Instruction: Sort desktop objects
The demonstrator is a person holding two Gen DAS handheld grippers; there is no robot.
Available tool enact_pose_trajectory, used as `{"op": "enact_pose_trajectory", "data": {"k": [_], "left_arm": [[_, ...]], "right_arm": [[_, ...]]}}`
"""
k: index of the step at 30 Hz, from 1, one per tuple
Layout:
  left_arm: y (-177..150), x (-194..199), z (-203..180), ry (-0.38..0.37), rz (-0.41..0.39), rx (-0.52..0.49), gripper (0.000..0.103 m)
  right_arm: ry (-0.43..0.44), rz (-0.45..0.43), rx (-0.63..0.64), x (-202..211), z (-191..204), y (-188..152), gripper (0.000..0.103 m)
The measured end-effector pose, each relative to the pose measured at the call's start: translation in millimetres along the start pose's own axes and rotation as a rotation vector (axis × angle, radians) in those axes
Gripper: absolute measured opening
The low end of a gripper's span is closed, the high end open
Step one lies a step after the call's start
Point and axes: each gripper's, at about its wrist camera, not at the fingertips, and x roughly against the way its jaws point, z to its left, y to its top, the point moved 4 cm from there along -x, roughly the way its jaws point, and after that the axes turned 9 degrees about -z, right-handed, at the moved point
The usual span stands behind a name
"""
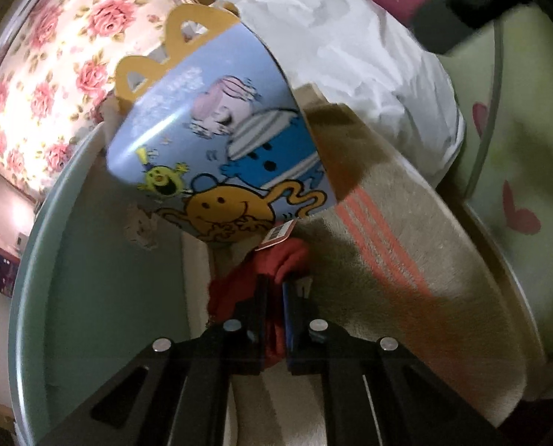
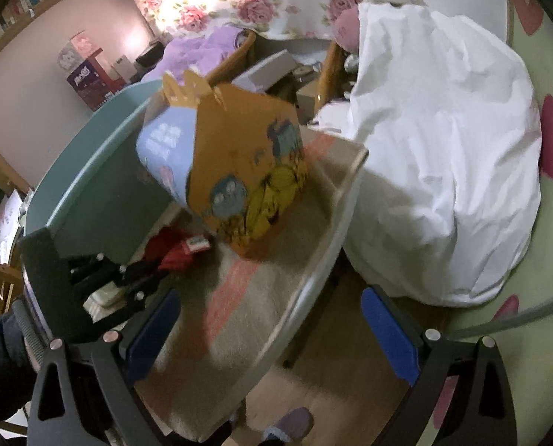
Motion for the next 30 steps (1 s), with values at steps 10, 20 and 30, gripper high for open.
{"op": "enact_pose_trajectory", "data": {"k": [10,20,30], "left_arm": [[1.1,29.0,19.7,-0.035,-0.018,0.129,0.005],[3.4,53.7,27.0,-0.060,-0.045,0.170,0.002],[9.1,51.6,37.7,-0.036,-0.054,0.194,0.000]], "right_arm": [[0.079,-0.088,0.186,-2.0,29.1,77.9,0.100],[0.169,-0.067,0.391,-27.4,52.9,123.0,0.096],[0.311,0.078,0.482,-50.9,64.9,130.5,0.065]]}}
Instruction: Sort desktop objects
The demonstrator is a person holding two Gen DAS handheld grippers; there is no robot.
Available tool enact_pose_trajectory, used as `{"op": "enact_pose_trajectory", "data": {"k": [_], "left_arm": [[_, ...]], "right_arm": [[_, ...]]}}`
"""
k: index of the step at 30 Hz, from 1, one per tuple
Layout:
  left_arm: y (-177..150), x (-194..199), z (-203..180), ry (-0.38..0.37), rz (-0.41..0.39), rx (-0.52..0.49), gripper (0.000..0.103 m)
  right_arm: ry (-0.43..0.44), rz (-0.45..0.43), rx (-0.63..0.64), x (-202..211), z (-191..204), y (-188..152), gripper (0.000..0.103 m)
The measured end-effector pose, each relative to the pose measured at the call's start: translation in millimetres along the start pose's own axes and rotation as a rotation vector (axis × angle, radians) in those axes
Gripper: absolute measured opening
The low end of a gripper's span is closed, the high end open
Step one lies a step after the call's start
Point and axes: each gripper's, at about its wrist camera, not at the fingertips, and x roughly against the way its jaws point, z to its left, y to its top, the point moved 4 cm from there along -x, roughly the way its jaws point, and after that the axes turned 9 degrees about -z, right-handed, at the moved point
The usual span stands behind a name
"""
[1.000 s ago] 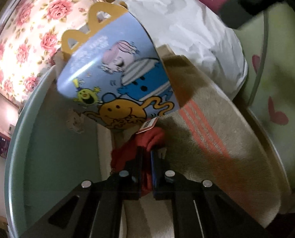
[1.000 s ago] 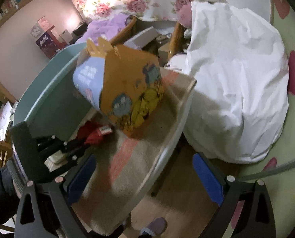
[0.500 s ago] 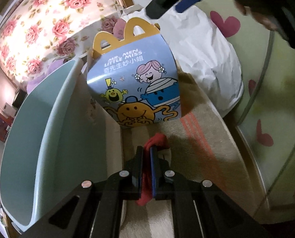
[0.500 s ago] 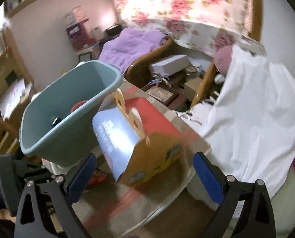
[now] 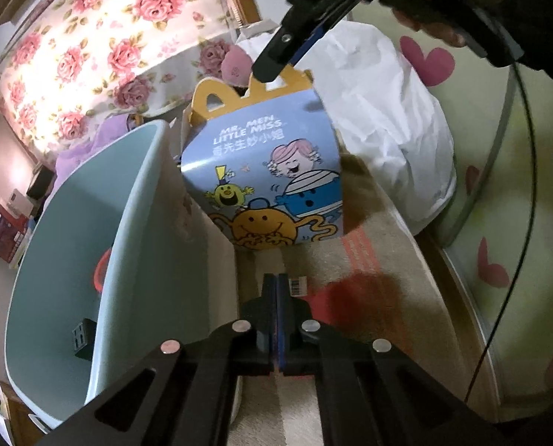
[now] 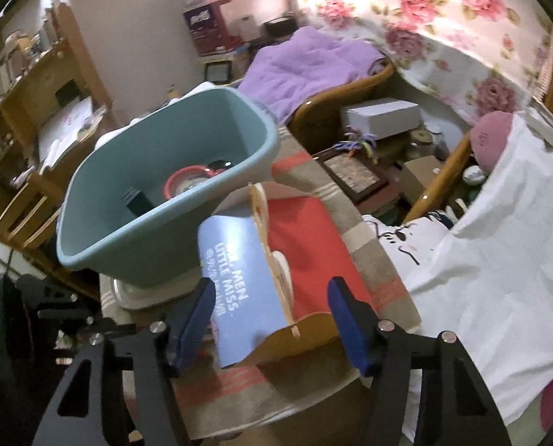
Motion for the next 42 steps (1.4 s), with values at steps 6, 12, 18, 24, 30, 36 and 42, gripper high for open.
{"op": "enact_pose_trajectory", "data": {"k": [6,12,18,24,30,36,42], "left_arm": [[-6.6,-6.9,3.8,0.008,0.033,0.012,0.000],[-27.0,-9.9,-12.9,-0.025,0.096,-0.039,0.000],[-67.5,-8.5,-52.1,-0.031,0.175,-0.176,0.007],[-83.0,-13.6,-67.1,0.093,0.182,-0.254,0.064],[-82.1,-7.7,-78.8,0.116,0.155,-0.290,0.072],[-79.4,-0.4,-88.5,0.098,0.143,-0.338,0.073],[-81.2,8.6,-101.0,0.062,0.141,-0.367,0.076]], "right_arm": [[0.000,0.072,0.034,-6.0,6.6,-1.6,0.056],[-0.010,0.044,0.007,4.1,15.0,-1.2,0.056],[0.001,0.032,-0.018,9.2,8.7,0.6,0.056],[-0.023,0.026,-0.023,20.5,14.6,-7.2,0.056],[-0.038,0.021,-0.045,31.6,29.0,-27.1,0.060],[-0.053,0.020,-0.087,42.6,41.4,-54.2,0.063],[-0.060,0.057,-0.140,42.2,50.0,-94.1,0.065]]}}
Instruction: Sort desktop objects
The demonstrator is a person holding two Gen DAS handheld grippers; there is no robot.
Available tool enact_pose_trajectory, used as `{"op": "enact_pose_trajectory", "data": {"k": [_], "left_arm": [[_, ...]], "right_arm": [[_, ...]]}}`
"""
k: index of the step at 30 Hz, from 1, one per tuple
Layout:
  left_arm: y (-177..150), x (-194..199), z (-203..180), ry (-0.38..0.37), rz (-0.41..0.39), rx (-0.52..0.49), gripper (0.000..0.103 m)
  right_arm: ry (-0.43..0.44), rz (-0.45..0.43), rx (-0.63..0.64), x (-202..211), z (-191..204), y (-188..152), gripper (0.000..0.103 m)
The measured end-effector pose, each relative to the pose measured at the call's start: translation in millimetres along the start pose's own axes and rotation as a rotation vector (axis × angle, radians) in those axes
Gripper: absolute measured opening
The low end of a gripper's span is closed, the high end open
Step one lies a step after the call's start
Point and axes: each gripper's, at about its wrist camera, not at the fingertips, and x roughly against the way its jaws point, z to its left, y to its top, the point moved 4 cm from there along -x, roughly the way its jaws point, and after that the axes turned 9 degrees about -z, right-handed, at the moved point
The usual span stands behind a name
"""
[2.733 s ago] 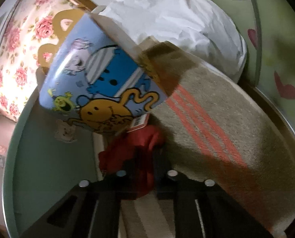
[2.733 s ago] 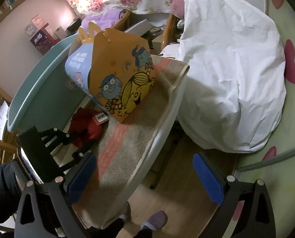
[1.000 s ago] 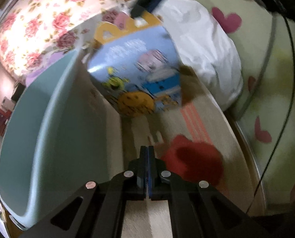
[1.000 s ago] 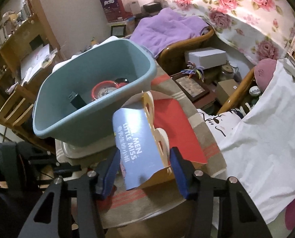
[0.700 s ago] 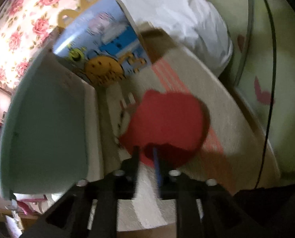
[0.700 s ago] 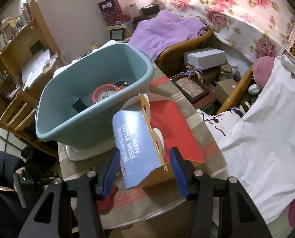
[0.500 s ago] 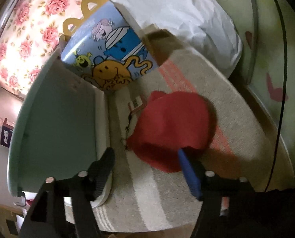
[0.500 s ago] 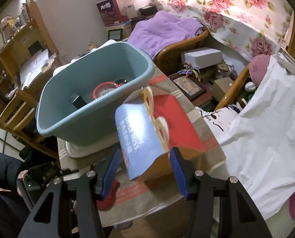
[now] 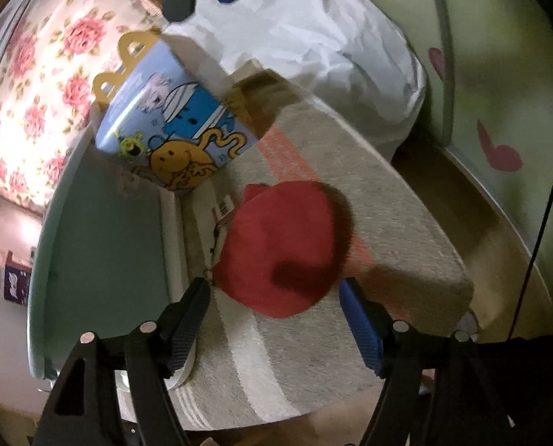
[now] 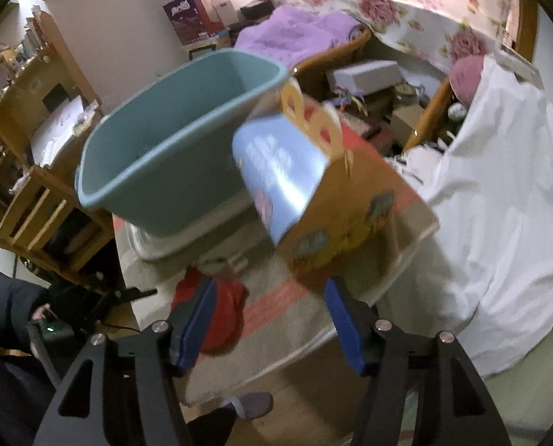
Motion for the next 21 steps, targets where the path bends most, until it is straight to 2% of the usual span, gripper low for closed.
{"op": "enact_pose_trajectory", "data": {"k": [8,10,12,17,21], "left_arm": [[6.4,-20.2,-14.1,0.058,-0.001,-0.065,0.076],[6.8,-21.1,-13.4,0.081,-0.006,-0.070,0.080],[7.8,-22.4,-12.2,0.114,-0.008,-0.076,0.085],[12.5,-27.5,-4.7,0.183,-0.008,-0.078,0.085],[13.7,-33.0,-1.5,0.204,-0.007,-0.098,0.087]], "right_arm": [[-0.004,0.068,0.015,-30.8,11.1,-57.1,0.065],[0.014,0.070,0.003,-35.5,12.9,-65.8,0.065],[0.043,0.060,-0.008,-37.5,15.0,-71.0,0.065],[0.131,0.046,-0.033,-47.4,20.9,-79.6,0.065],[0.175,0.054,-0.067,-59.0,23.4,-79.9,0.058]]}}
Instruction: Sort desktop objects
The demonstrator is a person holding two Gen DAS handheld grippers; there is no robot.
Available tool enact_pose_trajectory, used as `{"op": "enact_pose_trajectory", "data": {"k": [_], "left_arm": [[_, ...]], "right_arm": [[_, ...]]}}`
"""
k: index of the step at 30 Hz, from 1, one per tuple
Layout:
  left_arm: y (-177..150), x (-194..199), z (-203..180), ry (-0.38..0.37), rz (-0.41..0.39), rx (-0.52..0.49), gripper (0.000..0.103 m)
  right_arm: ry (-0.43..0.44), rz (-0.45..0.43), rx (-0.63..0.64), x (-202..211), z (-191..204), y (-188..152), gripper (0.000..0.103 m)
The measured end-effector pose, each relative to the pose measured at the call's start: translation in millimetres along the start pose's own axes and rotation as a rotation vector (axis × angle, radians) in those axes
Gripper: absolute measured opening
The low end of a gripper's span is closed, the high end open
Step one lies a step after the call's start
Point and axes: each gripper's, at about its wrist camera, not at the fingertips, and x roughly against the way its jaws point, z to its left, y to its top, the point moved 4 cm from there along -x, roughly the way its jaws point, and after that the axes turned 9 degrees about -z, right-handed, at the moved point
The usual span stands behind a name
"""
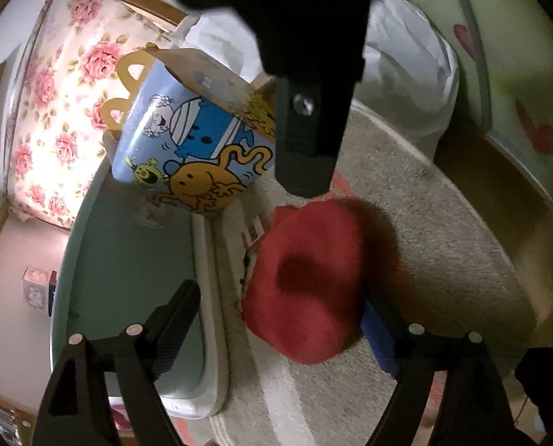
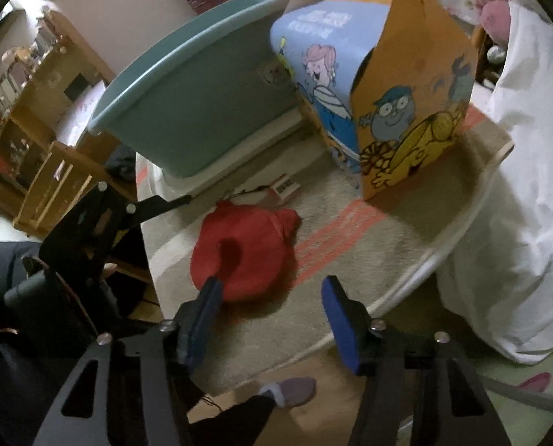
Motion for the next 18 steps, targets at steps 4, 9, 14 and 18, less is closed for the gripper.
{"op": "enact_pose_trajectory", "data": {"k": [4,9,14,18], "left_arm": [[0.2,-2.5,-4.4,0.023,-0.018,-0.035,0.087],[3.0,-7.1,-4.4,0.043,-0.047,-0.050,0.089],[2.4,-11.9,3.1,0.016,-0.056,-0.032,0.091],[-0.7,-16.9,14.1,-0.107,-0.050,0.047,0.070]], "right_arm": [[0.033,0.005,-0.059,-10.1,-5.0,2.0,0.055],[0.055,0.042,-0.083,-20.8,-3.3,4.4,0.054],[0.049,0.077,-0.116,-27.2,-5.6,3.6,0.054],[0.066,0.092,-0.143,-30.8,-5.4,1.0,0.054]]}}
